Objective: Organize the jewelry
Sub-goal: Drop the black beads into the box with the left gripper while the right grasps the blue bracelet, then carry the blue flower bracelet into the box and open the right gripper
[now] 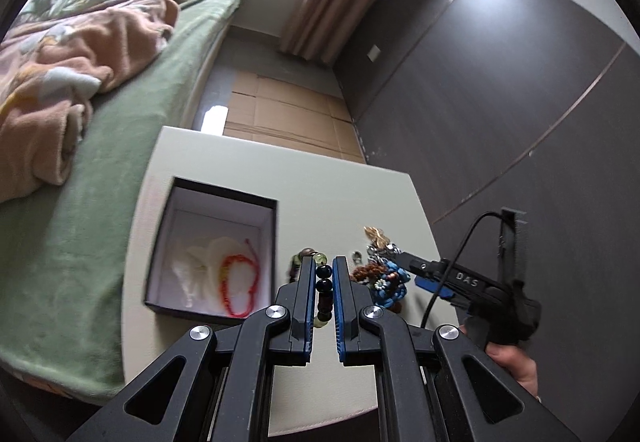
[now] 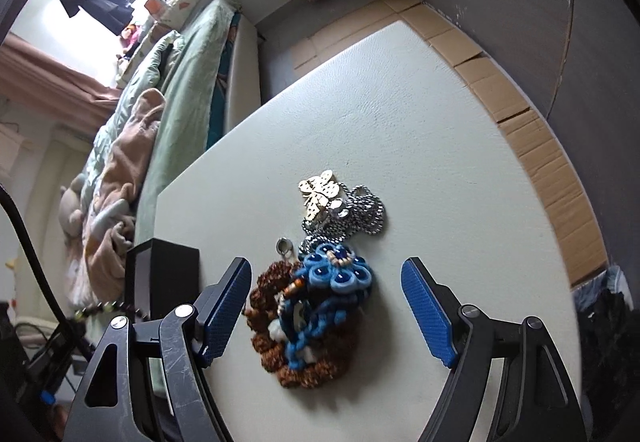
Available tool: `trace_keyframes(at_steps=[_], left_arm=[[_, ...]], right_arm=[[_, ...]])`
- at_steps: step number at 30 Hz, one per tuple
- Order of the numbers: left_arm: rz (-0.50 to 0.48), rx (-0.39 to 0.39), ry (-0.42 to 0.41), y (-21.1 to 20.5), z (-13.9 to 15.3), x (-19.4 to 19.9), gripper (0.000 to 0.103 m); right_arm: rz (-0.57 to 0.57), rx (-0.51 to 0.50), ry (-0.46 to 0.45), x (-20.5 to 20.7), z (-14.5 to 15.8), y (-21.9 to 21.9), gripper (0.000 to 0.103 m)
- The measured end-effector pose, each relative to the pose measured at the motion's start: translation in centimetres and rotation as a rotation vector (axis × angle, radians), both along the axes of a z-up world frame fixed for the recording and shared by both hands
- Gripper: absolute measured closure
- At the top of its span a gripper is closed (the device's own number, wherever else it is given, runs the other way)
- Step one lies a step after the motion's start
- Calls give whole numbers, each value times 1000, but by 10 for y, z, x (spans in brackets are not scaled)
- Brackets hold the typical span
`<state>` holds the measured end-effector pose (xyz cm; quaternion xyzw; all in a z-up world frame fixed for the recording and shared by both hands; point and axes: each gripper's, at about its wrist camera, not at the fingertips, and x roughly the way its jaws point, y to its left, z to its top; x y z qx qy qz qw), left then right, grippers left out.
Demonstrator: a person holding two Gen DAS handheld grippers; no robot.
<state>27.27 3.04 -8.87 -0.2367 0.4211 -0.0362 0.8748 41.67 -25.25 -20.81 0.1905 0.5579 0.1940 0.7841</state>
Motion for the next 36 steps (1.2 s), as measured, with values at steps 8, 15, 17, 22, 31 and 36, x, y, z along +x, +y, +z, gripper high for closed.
trace_keyframes(at_steps=[8, 15, 17, 22, 31, 36], left_arm=[[43, -5, -35, 27, 13, -13, 95], [73, -13, -36, 44, 9, -14, 95], [79, -19, -37, 48, 7, -12, 95], [85, -98, -39, 58, 4, -4, 94], [141, -149, -79, 75, 1, -19, 20], [169, -152, -52, 87, -3, -29, 20]], right_arm=[[-29, 38, 76, 4, -16, 6, 71], [-27, 53, 32, -7, 2, 8, 80], [-17, 67, 12, -8, 11, 11, 80], [25, 93, -44, -17, 40, 22, 80], [182, 137, -139, -39, 90, 71, 80], [250, 142, -156, -43, 97, 103, 80]])
